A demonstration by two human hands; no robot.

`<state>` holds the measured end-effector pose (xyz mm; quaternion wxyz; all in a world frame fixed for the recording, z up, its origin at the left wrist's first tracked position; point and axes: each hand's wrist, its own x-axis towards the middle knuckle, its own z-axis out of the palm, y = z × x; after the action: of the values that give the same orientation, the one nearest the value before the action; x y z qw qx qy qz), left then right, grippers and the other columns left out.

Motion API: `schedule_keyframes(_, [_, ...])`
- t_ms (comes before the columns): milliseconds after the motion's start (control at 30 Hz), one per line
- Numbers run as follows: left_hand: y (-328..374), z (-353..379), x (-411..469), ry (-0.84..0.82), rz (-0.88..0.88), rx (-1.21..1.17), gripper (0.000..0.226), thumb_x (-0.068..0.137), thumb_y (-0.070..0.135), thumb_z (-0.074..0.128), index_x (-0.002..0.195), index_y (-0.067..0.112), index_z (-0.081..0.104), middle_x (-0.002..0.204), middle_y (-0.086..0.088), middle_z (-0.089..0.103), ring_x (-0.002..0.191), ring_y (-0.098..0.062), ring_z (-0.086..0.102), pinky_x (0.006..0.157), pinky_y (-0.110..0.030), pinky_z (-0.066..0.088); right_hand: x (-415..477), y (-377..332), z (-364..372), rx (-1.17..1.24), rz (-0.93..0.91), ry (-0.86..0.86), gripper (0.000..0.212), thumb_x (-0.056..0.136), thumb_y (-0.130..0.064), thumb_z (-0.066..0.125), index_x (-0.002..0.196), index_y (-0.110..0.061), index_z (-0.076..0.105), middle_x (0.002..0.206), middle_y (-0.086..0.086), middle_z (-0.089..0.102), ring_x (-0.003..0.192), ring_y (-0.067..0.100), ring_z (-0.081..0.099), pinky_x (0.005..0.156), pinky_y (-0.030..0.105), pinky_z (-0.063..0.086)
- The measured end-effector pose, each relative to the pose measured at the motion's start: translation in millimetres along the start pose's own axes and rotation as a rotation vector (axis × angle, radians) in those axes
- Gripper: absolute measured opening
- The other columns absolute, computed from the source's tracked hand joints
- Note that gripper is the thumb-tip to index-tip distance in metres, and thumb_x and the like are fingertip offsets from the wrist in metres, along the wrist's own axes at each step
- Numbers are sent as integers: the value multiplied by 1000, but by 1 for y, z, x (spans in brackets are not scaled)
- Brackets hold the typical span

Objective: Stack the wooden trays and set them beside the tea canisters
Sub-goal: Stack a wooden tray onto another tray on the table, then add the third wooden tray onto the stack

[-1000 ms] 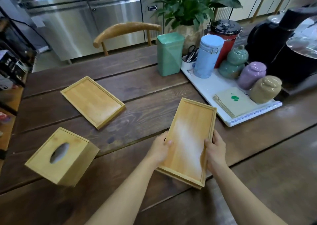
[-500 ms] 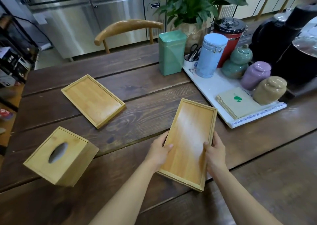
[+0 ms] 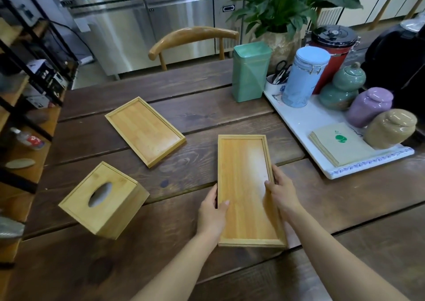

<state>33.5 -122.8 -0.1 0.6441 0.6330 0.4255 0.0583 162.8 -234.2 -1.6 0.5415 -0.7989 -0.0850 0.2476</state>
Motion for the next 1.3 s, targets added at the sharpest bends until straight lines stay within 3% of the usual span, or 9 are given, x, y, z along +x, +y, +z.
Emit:
schedule_keyframes(167, [6, -9, 2, -52, 12, 160, 48, 93, 25, 52, 139, 32, 39, 140, 6, 49, 126, -14, 46, 106, -43, 41, 4, -7, 3, -164, 6, 40, 45, 88, -10, 50, 131, -15, 43, 130, 10, 54, 115, 26, 50, 98, 43, 41])
schedule_keyframes(300, [29, -31, 20, 71, 77, 285, 54, 94, 27, 51, 144, 23, 32, 153, 2, 29, 140, -17, 27, 112, -37, 26, 14, -37, 13, -431, -153, 205, 38, 88, -9, 48, 126, -2, 46, 127, 20, 52, 117, 35, 46, 99, 43, 33])
schedule_keyframes(533, [86, -101, 94, 377, -34, 56, 61, 92, 24, 52, 146, 19, 24, 154, -2, 26, 140, -26, 26, 114, -44, 26, 69, -94, 79, -557, -374, -95, 47, 90, -16, 50, 134, -6, 39, 139, 15, 46, 128, 29, 41, 109, 40, 31])
schedule_keyframes(767, [97, -158, 146, 448, -364, -205, 78, 89, 25, 57, 148, 12, 7, 157, -9, 17, 140, -31, 23, 111, -44, 25, 106, -126, 164, -614, -261, -443, 62, 89, -27, 52, 141, -9, 24, 150, 12, 32, 136, 30, 31, 112, 43, 27])
schedule_keyframes(933, [95, -162, 155, 274, -430, -299, 65, 87, 26, 56, 144, 12, 28, 152, -7, 32, 138, -29, 31, 113, -44, 26, 123, -120, 197, -536, -111, -582, 66, 84, -33, 59, 137, -14, 26, 141, 10, 42, 130, 32, 38, 109, 46, 31])
schedule_keyframes(1000, [95, -163, 157, 237, -429, -344, 72, 77, 26, 60, 142, 13, 32, 151, -8, 34, 136, -30, 34, 111, -47, 29, 124, -119, 206, -408, -79, -589, 60, 80, -31, 62, 131, -17, 34, 131, 5, 50, 123, 27, 45, 108, 44, 33])
schedule_keyframes(1133, [96, -175, 157, 327, -400, -341, 60, 86, 6, 53, 142, 11, 30, 152, -10, 29, 138, -32, 27, 112, -45, 27, 126, -131, 205, -234, 20, -588, 50, 83, -19, 60, 128, -7, 39, 123, 6, 51, 104, 18, 46, 89, 29, 35])
schedule_keyframes(1233, [101, -184, 148, 338, -373, -318, 45, 92, 7, 48, 135, 9, 37, 130, -11, 49, 123, -32, 46, 96, -42, 42, 124, -138, 201, -316, 74, -484, 50, 91, -29, 49, 130, 0, 37, 126, 13, 48, 106, 27, 47, 86, 34, 38])
schedule_keyframes(1300, [103, -184, 142, 337, -361, -274, 39, 94, 13, 48, 132, 9, 40, 124, -8, 51, 120, -31, 49, 95, -43, 43, 118, -138, 198, -440, 27, -396, 43, 95, -33, 40, 119, 2, 45, 116, 16, 54, 100, 31, 52, 76, 35, 44])
